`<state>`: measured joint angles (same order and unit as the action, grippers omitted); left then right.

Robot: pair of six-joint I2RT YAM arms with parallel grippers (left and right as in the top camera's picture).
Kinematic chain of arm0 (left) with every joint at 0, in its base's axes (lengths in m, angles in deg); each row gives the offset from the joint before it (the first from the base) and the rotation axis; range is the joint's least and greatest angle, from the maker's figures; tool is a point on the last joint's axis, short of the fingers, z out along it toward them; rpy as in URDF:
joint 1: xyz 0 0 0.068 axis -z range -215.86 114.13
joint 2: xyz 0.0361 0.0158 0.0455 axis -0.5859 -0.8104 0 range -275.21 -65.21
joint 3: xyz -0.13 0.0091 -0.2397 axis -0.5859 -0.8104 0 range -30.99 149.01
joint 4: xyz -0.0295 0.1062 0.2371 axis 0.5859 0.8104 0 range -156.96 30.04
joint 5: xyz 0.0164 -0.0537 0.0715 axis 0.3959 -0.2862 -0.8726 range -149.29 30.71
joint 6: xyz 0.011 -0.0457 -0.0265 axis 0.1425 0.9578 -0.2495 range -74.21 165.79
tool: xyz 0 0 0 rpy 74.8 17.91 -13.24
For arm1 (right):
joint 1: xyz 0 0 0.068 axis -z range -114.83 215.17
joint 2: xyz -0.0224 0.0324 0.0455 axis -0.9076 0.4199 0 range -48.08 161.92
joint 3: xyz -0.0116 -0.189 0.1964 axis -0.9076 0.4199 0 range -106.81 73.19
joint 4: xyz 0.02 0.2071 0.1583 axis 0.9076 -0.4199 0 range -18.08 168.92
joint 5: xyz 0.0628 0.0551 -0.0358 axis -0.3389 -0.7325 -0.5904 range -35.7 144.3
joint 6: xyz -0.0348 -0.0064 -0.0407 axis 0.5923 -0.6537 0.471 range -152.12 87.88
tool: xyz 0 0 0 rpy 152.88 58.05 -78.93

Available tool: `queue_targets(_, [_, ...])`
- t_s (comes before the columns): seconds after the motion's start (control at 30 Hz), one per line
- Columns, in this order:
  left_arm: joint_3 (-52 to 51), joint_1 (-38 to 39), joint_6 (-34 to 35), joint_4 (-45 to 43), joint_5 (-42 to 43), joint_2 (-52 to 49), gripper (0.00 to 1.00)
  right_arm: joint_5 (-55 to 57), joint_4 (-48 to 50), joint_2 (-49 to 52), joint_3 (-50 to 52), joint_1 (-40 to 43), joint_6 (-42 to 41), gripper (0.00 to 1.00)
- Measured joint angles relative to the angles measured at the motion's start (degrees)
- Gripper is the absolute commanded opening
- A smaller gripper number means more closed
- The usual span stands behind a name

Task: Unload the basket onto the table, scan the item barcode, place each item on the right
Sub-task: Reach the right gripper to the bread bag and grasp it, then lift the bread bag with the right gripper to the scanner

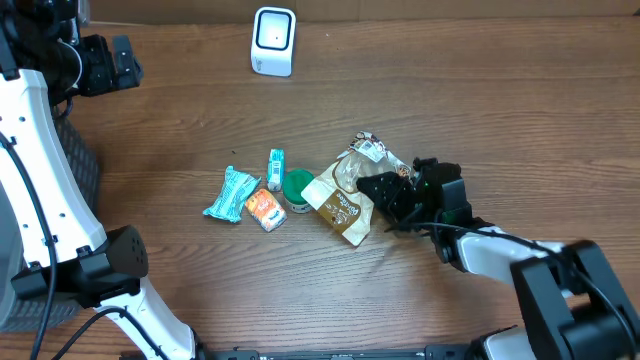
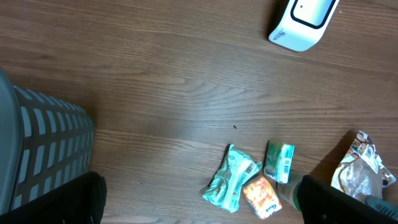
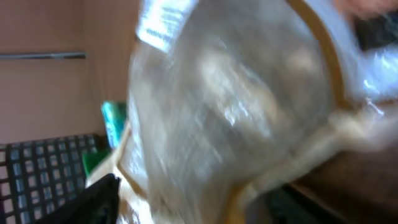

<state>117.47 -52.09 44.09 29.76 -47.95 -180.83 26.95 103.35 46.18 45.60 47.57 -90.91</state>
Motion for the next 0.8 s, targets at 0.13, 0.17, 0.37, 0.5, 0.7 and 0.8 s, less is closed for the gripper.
queue_targets(0.13, [0.0, 0.0, 0.0, -0.02, 0.0, 0.0, 1.0, 0.5, 4.83, 6.27, -1.38, -1.07, -2.47, 0.42])
queue_targets(0.17, [0.0, 0.0, 0.0, -0.02, 0.0, 0.0, 1.0, 0.66, 5.16, 7.1, -2.1, -1.36, -2.91, 0.35])
queue_targets(0.37, [0.0, 0.0, 0.0, -0.02, 0.0, 0.0, 1.0, 0.22, 5.33, 8.55, -2.62, -1.66, -3.5, 0.19])
queue_targets(0.5, [0.0, 0.0, 0.0, -0.02, 0.0, 0.0, 1.0, -1.49, 4.76, 8.11, -3.13, -1.55, -0.22, 0.11])
queue_targets(0.7, [0.0, 0.0, 0.0, -0.02, 0.0, 0.0, 1.0, -3.96, -18.8, 1.18, -10.27, -0.74, 10.64, 0.05])
queue_targets(0.8, [0.0, 0.0, 0.0, -0.04, 0.02, 0.0, 1.0, -3.91, -35.06, -2.29, -17.53, -0.46, 19.37, 0.04])
